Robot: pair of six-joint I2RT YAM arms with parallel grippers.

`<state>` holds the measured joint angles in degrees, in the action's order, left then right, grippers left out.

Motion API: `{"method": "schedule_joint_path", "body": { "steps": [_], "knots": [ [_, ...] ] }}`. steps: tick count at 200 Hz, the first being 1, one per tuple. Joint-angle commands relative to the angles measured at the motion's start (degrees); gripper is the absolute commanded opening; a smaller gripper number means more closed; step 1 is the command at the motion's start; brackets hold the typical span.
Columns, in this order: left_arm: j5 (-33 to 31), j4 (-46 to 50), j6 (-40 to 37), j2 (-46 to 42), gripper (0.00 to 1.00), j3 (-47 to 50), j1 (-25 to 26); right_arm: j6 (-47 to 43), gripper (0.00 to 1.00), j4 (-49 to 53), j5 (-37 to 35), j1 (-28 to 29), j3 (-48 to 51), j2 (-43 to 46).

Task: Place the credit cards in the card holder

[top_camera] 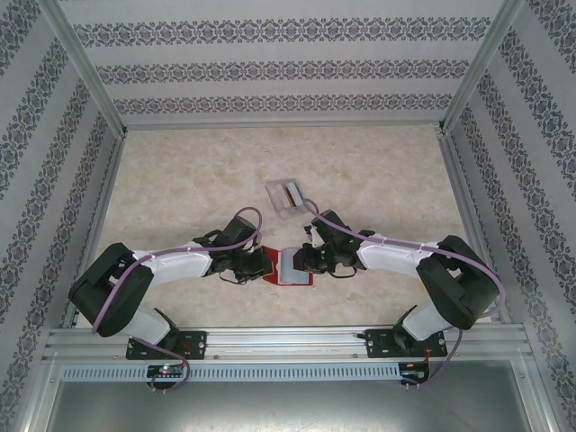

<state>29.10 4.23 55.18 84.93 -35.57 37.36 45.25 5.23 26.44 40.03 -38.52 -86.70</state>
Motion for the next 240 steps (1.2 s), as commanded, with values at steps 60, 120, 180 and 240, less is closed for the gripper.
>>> {"method": "schedule_joint_path", "body": {
  "steps": [60, 120, 180, 240],
  "knots": [
    [-0.3, 0.8, -0.6, 0.9, 0.00, -0.6, -0.7, 0.3, 0.33, -2.2, 1.5, 1.1, 0.8, 1.3],
    [-0.3, -0.1, -1.6, -0.8, 0.18, -0.4, -0.8, 1.3, 0.31, -7.3, 3.6, 1.4, 1.7, 2.3],
    [1.7, -1.7, -1.3, -4.5, 0.47, 0.8, -3.2, 2.4, 0.23, -12.2, 5.2, 1.4, 2.3, 1.7],
    [2.3, -3.5, -1.2, -8.6, 0.48, 3.6, -5.5, 2.6, 0.22, -14.0, 5.8, 1.5, 2.6, 0.1]
  ]
}}
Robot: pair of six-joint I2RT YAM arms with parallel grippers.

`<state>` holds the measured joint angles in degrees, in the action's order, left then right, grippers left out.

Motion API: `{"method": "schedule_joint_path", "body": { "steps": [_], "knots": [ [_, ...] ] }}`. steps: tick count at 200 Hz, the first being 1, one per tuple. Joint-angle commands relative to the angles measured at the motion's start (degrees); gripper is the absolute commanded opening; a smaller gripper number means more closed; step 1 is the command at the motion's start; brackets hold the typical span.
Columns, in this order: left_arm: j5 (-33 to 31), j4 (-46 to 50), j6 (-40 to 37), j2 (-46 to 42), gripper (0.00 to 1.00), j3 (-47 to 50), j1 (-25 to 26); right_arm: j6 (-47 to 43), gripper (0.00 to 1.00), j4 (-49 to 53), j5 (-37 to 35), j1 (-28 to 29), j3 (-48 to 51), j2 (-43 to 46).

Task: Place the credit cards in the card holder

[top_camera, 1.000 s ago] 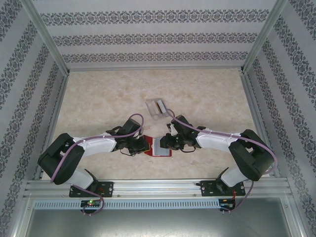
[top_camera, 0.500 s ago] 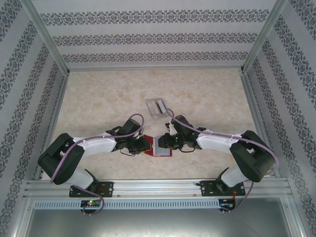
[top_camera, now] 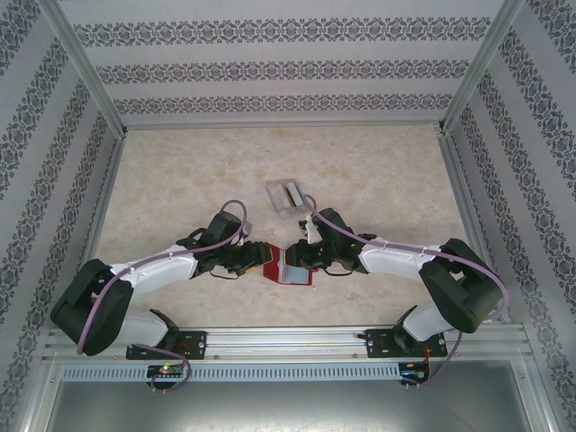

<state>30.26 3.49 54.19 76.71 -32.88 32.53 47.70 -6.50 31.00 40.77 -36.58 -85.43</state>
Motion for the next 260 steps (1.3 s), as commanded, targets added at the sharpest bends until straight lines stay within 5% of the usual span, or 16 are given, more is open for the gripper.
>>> {"method": "schedule_joint_path", "body": {
  "steps": [1, 97, 187, 224, 260],
  "knots": [
    [1.2, -2.8, -0.2, -0.3, 0.47, 0.9, -0.6, 0.2, 0.22, -2.4, 1.3, 0.8, 0.6, -1.1],
    [0.3, -1.2, -2.6, 0.6, 0.00, -0.2, -0.6, 2.1, 0.28, -8.0, 3.3, 0.7, 1.4, -2.6],
    [-0.3, 0.4, -3.3, -0.2, 0.00, -0.5, -0.6, 2.6, 0.19, -9.8, 3.3, 0.6, 1.9, -5.7],
    [-0.3, 0.6, -3.4, -0.3, 0.32, -0.9, -0.6, 2.2, 0.19, -9.7, 3.0, 0.6, 1.8, -6.8],
    [-0.1, 0.6, -4.1, -0.6, 0.54, -1.4, -0.6, 2.3, 0.32, -8.9, 1.8, 0.5, 1.8, -8.6]
  ]
}}
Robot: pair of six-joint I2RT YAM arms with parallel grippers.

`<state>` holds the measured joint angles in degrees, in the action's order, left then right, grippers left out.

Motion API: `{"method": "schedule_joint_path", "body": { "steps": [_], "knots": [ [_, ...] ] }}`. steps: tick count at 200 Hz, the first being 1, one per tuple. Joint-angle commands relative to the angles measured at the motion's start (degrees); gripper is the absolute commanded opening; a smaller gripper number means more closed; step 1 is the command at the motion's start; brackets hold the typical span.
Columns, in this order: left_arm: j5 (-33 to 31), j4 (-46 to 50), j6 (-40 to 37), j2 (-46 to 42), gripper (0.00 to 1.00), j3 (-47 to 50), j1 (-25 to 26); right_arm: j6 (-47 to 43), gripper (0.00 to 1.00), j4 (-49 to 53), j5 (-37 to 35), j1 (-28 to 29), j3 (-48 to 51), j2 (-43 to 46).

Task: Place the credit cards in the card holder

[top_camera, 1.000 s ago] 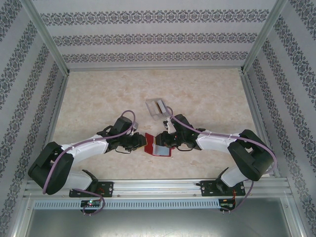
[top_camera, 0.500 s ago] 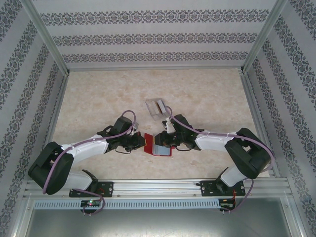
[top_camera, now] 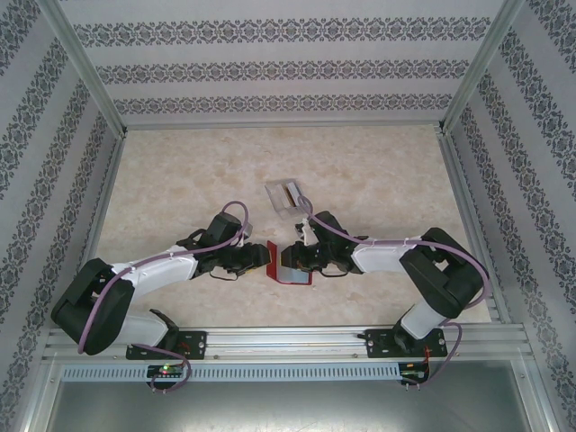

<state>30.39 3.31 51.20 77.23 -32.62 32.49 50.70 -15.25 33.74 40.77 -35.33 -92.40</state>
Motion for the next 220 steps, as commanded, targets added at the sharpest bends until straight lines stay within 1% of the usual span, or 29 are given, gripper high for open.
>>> {"method": "schedule_joint_path", "body": {
  "steps": [1, 26, 50, 102, 123, 155, 170, 198, 208, 220],
  "knots": [
    [-0.3, 0.8, -1.1, -1.1, 0.54, -1.7, -0.6, -0.7, 0.32, -0.1, -1.0, 0.5, 0.5, -1.7],
    [0.3, 0.5, -1.2, -0.4, 0.56, -1.7, -0.6, -0.4, 0.39, -0.6, -0.9, 0.6, 0.5, -2.4],
    [0.8, -0.9, -0.9, 0.4, 0.60, -1.3, -0.6, -0.3, 0.56, -0.6, -0.9, 0.6, 0.4, -2.4],
    [0.3, -0.9, -1.4, 1.5, 0.63, -1.8, -0.6, -0.4, 0.75, -0.2, -1.6, 0.7, 0.5, -1.0],
    [0.0, -0.7, -1.4, 2.3, 0.63, -2.1, -0.6, 0.1, 0.77, -0.8, -1.7, 0.7, 0.8, -1.1],
    [-0.2, 0.0, -2.3, 4.0, 0.57, -2.9, -0.5, 0.3, 0.77, -1.9, -1.7, 0.7, 1.3, -0.2],
    [0.2, -0.8, -2.1, 4.2, 0.57, -2.9, -0.6, 0.1, 0.78, -1.7, -1.8, 0.7, 1.3, 0.1],
    [0.7, -1.4, -2.0, 4.7, 0.61, -3.0, -0.6, 0.4, 0.78, -2.3, -2.0, 0.7, 1.5, -0.5],
    [0.8, -1.8, -1.8, 4.7, 0.60, -3.0, -0.5, 0.9, 0.77, -2.9, -1.6, 0.7, 1.6, -0.8],
    [0.7, -2.2, -1.8, 4.7, 0.57, -2.9, -0.6, 1.3, 0.77, -4.1, -1.1, 0.8, 1.8, -1.0]
  ]
}}
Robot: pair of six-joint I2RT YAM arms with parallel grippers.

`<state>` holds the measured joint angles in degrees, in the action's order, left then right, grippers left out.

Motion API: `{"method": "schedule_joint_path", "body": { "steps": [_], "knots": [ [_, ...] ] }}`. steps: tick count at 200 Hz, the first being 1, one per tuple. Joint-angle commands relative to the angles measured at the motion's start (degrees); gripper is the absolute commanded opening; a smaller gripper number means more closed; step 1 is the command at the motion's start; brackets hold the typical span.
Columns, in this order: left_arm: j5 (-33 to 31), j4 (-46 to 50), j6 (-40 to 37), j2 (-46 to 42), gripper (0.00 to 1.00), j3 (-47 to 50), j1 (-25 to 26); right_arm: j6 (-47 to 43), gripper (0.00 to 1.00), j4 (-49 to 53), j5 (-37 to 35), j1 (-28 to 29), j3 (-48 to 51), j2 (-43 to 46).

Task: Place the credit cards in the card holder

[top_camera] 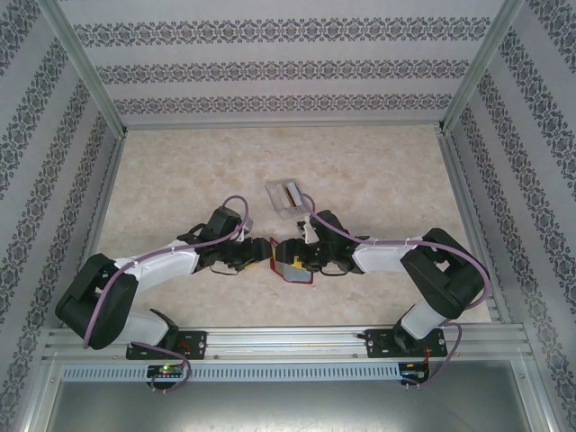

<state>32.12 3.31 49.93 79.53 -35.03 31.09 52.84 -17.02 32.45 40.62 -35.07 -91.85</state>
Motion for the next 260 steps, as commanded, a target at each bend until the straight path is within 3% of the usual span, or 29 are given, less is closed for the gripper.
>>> {"method": "schedule_joint_path", "body": {
  "steps": [1, 35, 52, 88, 106, 134, 163, 182, 218, 242, 260],
  "knots": [
    [-1.0, -2.2, -0.5, 2.5, 0.57, -0.4, 0.9, -0.8, 0.77, -2.4, 0.2, 0.9, 1.6, -1.5],
    [-1.8, 0.0, -1.5, 3.5, 0.35, -1.0, 0.7, -0.6, 0.74, -4.1, -0.6, 1.0, 2.5, 0.4],
    [-2.2, -0.1, -1.5, 3.5, 0.28, -0.8, 0.8, -1.3, 0.72, -3.7, -1.7, 0.9, 3.1, 2.0],
    [-3.1, 1.1, -1.9, 2.9, 0.09, -0.9, 0.8, -2.7, 0.66, 0.0, -4.1, 0.9, 3.3, 3.3],
    [-3.3, 1.1, -2.1, 2.4, 0.00, -0.8, 0.8, -5.0, 0.64, 7.2, -9.1, 1.3, 2.5, 4.3],
    [-3.6, 1.4, -1.9, 1.7, 0.00, -0.5, 0.8, -8.7, 0.67, 14.0, -16.2, 3.3, 1.8, 9.0],
    [-3.5, 1.1, -1.7, 1.8, 0.00, -0.5, 0.8, -13.3, 0.68, 24.3, -29.1, 7.1, -0.7, 15.1],
    [-3.4, 1.0, -1.2, 1.8, 0.00, -0.6, 0.9, -14.0, 0.68, 28.8, -32.6, 8.0, -2.5, 16.7],
    [-3.4, 0.8, -0.1, 1.0, 0.00, -0.2, 0.9, -13.0, 0.62, 31.3, -31.3, 12.2, -8.1, 17.7],
    [-3.5, -0.3, 1.0, 0.6, 0.00, 0.7, 0.9, -10.9, 0.42, 27.3, -25.2, 14.1, -11.3, 15.7],
    [-3.6, -0.5, 1.2, 0.9, 0.00, 0.8, 0.9, -9.2, 0.38, 23.1, -23.0, 15.6, -12.3, 14.0]
  ]
}}
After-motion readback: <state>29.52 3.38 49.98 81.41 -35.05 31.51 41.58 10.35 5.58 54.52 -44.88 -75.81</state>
